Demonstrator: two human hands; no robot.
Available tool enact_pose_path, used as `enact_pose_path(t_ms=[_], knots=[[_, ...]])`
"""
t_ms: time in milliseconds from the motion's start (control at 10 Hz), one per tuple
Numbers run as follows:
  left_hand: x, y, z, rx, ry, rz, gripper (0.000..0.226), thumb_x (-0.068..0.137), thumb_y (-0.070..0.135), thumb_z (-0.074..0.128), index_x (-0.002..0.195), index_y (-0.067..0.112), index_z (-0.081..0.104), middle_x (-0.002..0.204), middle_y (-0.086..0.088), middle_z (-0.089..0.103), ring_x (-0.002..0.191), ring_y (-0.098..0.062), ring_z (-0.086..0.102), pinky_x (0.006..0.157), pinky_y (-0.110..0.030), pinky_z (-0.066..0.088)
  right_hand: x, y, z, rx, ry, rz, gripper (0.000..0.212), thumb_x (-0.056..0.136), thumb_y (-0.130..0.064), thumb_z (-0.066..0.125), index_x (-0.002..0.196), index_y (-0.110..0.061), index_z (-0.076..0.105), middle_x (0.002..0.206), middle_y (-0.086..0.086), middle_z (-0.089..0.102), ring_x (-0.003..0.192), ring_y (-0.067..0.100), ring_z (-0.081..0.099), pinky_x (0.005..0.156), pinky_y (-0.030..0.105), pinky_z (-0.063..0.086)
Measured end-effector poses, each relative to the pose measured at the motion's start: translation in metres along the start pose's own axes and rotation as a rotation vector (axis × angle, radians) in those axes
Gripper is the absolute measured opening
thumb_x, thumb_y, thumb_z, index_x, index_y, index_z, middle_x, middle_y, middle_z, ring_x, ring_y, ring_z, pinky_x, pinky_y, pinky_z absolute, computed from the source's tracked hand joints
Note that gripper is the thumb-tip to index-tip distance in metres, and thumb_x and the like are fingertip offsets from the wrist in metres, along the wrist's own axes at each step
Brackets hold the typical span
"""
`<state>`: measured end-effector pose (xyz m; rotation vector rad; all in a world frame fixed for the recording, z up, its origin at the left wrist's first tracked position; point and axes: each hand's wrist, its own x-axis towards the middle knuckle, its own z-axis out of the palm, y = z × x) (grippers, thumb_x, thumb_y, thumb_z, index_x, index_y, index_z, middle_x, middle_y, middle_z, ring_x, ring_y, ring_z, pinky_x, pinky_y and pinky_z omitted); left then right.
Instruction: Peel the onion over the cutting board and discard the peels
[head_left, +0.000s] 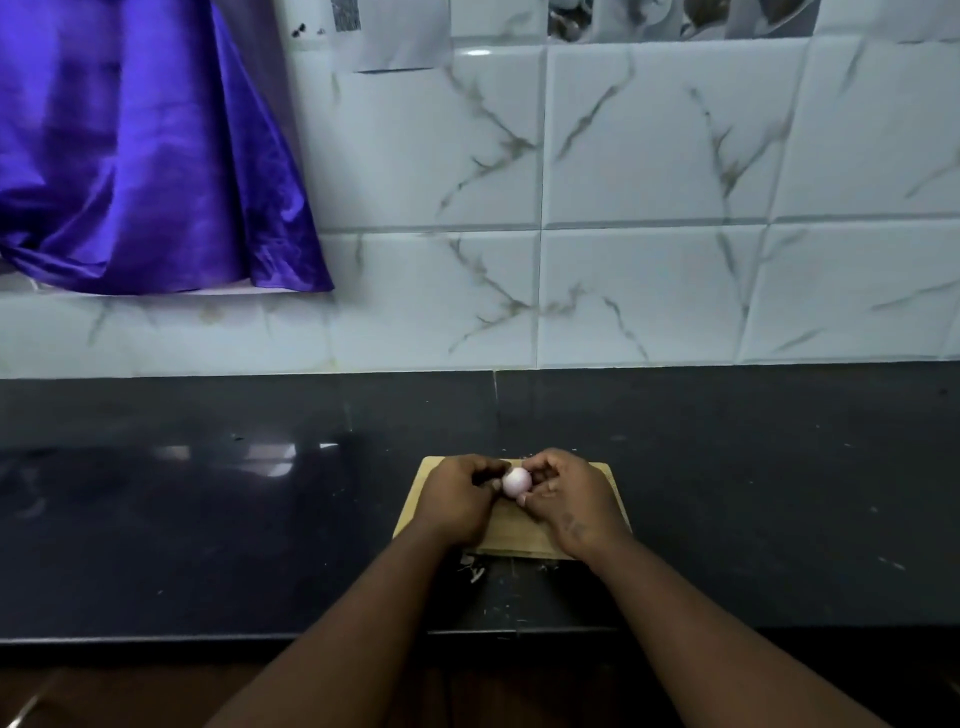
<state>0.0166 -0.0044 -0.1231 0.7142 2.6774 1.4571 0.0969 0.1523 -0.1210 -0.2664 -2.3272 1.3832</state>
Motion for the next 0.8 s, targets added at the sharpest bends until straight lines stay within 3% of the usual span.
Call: enact_pose_path(t_ms=[100,300,500,600,700,800], knots=[[-0.001,-0.001,0.001,-0.017,0.018,0.008,0.032,0.097,0.009,0.067,0.123,0.021,0.081,0.122,0.004,0.081,0.117,-0.013,0.072,0.107,-0.033,0.055,0.001,0.004,0.001,0.025,-0.018,0.012,0.039,0.076,0.003,0.086,0.099,-0.022,0.067,0.089,0.001,0.076,0.078,0.017,0.073,0.084,0.047,0.063],[0.0,-0.003,0.001,0.016,0.025,0.02,0.036,0.098,0.008,0.064,0.129,0.021,0.078,0.127,0.002,0.079,0.121,-0.016,0.071,0.11,-0.039,0.054,0.006,0.007,-0.002,0.05,-0.061,0.041,0.061,0.073,0.004,0.088,0.125,-0.015,0.064,0.089,0.0,0.072,0.082,0.019,0.072,0.089,0.05,0.062],[-0.002,0.001,0.003,0.004,0.076,0.008,0.04,0.098,0.004,0.061,0.133,0.018,0.074,0.128,-0.001,0.078,0.12,-0.018,0.071,0.109,-0.037,0.054,0.008,0.006,-0.003,0.039,-0.062,0.077,0.066,0.07,0.002,0.087,0.129,-0.015,0.064,0.093,0.002,0.075,0.089,0.025,0.076,0.09,0.049,0.063],[-0.006,0.003,0.003,-0.007,0.106,0.013,0.043,0.097,0.001,0.058,0.133,0.018,0.074,0.123,0.0,0.079,0.116,-0.017,0.071,0.102,-0.03,0.054,0.007,0.007,-0.004,0.029,-0.051,0.078,0.064,0.068,-0.001,0.083,0.126,-0.02,0.064,0.095,0.001,0.071,0.092,0.027,0.074,0.088,0.049,0.063],[-0.018,0.018,-0.005,-0.018,0.181,-0.016,0.047,0.095,-0.004,0.052,0.131,0.019,0.073,0.12,0.001,0.078,0.112,-0.014,0.069,0.096,-0.023,0.05,0.006,-0.002,-0.008,0.006,0.029,0.033,0.045,0.075,-0.015,0.082,0.117,-0.025,0.069,0.104,0.001,0.069,0.09,0.02,0.07,0.084,0.041,0.062],[-0.039,0.025,-0.012,0.088,0.275,0.052,0.044,0.094,0.004,0.058,0.129,0.026,0.074,0.123,0.006,0.076,0.118,-0.016,0.067,0.105,-0.033,0.051,-0.016,-0.007,-0.01,-0.086,0.162,-0.098,0.033,0.083,-0.007,0.077,0.112,-0.021,0.071,0.106,-0.003,0.065,0.092,0.016,0.068,0.081,0.031,0.056]])
